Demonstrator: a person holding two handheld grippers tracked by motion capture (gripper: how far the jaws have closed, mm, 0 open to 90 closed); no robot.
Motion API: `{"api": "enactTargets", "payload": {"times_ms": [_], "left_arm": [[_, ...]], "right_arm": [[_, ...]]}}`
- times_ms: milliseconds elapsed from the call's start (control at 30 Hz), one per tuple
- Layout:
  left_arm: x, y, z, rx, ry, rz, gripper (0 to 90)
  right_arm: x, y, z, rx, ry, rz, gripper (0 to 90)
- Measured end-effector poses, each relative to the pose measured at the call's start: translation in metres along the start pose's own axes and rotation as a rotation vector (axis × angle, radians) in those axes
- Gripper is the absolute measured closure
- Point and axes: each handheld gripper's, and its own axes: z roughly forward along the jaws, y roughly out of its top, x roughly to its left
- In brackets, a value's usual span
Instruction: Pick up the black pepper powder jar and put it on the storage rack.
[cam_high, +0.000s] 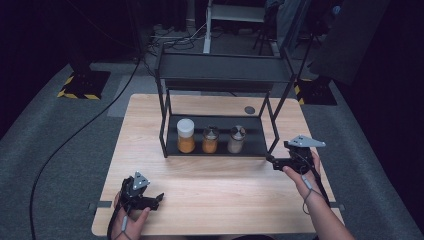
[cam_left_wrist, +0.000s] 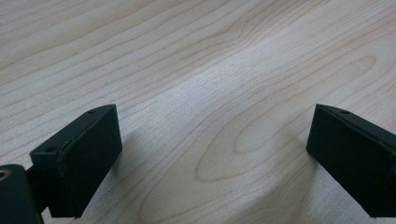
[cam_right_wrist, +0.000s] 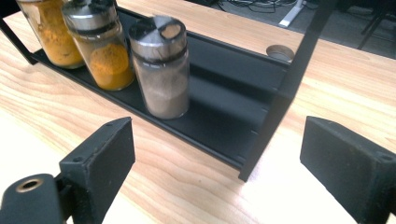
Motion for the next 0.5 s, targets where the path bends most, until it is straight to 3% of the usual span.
{"api": "enactTargets", "payload": {"times_ms": [500], "left_arm": [[0.000, 0.000, 0.000, 0.000, 0.000, 0.000, 3.3]], "right_arm": [[-0.002, -0.036, 0.002, 0.035, -0.003, 0.014, 10.7]]}}
